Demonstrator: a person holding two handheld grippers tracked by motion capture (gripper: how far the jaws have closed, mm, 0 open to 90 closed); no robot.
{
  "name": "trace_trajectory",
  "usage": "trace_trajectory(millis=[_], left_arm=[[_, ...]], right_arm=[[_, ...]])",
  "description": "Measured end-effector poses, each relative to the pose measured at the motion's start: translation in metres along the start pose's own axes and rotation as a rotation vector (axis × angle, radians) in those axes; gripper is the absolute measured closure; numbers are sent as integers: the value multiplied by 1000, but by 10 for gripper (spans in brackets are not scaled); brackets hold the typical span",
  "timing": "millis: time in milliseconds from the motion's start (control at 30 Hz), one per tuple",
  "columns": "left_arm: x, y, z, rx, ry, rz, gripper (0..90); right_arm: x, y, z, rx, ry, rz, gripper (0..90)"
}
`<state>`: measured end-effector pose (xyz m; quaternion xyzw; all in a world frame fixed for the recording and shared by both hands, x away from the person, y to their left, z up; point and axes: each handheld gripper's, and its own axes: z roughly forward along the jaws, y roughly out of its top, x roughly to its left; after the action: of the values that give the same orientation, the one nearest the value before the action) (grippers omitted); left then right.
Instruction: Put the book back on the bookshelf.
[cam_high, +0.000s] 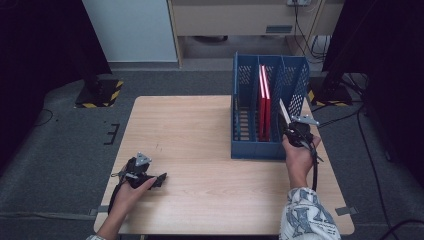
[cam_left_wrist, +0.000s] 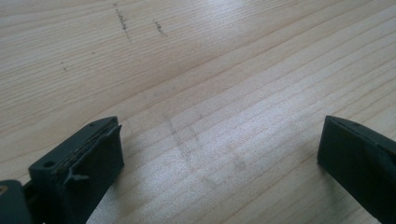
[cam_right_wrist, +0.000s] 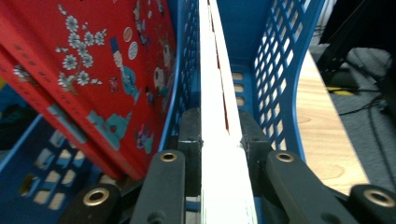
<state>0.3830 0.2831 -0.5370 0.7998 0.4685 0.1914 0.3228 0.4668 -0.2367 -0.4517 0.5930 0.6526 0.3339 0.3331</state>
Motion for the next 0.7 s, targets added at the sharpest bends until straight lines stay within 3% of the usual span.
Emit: trace_trajectory(millis=[133, 300, 500, 700], left_arm=[[0, 0, 0, 0, 0, 1, 0], [0, 0, 0, 1, -1, 2, 0], [0, 0, 0, 0, 0, 0, 0], [0, 0, 0, 0, 0, 0, 0]], right_arm=[[0, 1, 5, -12, -27, 4, 754], [0, 1, 4, -21, -3, 21, 714], [4, -1, -2, -41, 33, 0, 633], [4, -3, -5, -49, 52, -17, 655]])
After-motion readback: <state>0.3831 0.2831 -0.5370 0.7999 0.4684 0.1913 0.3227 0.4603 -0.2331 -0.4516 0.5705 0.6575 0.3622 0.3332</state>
